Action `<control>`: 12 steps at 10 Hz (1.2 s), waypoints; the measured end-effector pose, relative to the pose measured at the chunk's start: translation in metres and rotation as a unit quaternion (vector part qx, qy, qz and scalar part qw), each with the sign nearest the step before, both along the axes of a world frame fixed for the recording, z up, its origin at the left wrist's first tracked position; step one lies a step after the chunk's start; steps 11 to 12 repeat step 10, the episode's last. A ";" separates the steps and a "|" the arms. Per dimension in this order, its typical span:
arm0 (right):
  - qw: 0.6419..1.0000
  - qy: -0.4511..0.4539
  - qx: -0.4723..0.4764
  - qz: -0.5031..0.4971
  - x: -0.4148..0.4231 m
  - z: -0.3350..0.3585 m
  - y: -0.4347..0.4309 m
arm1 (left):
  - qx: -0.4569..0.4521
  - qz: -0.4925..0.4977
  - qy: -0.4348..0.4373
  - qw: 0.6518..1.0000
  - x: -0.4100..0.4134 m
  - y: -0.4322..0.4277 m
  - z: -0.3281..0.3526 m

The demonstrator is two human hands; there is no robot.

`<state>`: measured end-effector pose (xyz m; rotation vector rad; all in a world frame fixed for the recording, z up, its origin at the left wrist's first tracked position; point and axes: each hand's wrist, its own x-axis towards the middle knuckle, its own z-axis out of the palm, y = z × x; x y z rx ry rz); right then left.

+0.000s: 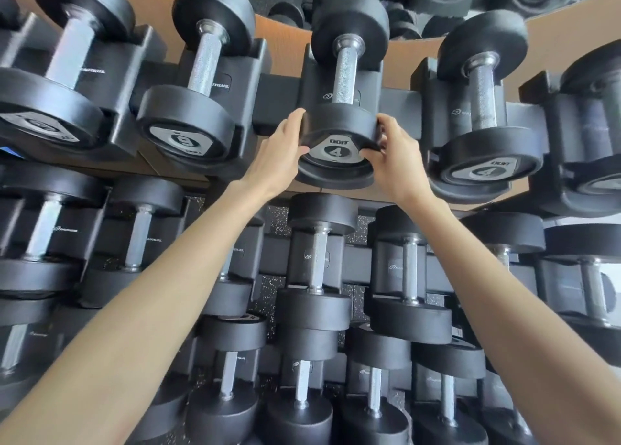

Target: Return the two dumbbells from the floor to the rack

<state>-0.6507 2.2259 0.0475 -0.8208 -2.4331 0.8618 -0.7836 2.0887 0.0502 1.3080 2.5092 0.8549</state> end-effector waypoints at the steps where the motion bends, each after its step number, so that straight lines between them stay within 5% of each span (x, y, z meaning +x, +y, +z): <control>1: 1.000 -0.007 -0.001 -0.003 0.002 0.003 -0.001 | 0.010 0.000 0.004 1.000 0.002 0.000 0.000; 5: 1.000 -0.024 -0.005 0.004 0.005 0.004 0.000 | -0.010 -0.010 0.033 0.999 0.005 0.001 0.001; 10: 0.953 -0.131 0.272 0.008 0.087 0.019 -0.027 | -0.016 -0.042 0.196 0.979 0.042 -0.019 0.007; 12: 0.953 -0.131 0.272 0.008 0.087 0.019 -0.027 | -0.016 -0.042 0.196 0.979 0.042 -0.019 0.007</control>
